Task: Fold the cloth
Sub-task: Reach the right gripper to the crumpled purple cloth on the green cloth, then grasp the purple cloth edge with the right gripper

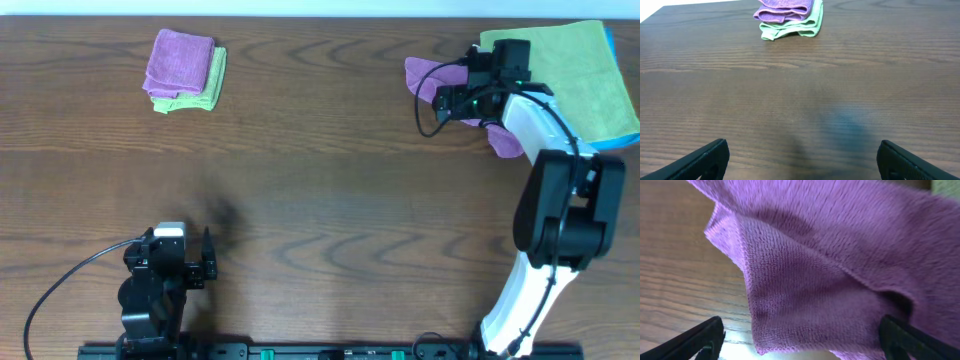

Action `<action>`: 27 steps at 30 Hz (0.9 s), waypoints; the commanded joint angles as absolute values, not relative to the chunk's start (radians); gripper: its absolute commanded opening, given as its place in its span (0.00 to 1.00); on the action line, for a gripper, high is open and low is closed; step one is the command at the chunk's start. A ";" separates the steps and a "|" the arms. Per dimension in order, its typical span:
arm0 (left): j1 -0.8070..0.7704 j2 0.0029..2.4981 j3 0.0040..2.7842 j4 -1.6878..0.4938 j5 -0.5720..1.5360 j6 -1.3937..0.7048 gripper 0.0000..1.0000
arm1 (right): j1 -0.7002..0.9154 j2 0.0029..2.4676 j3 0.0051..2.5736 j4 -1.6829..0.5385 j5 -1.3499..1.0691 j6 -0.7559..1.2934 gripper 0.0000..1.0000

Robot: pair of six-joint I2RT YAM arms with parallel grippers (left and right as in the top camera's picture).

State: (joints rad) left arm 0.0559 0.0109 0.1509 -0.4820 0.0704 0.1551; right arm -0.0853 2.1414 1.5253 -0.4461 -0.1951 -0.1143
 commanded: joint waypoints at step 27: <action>0.052 0.004 0.136 -0.490 0.060 0.165 0.95 | -0.077 2.215 1.540 -0.443 -0.207 -0.136 0.40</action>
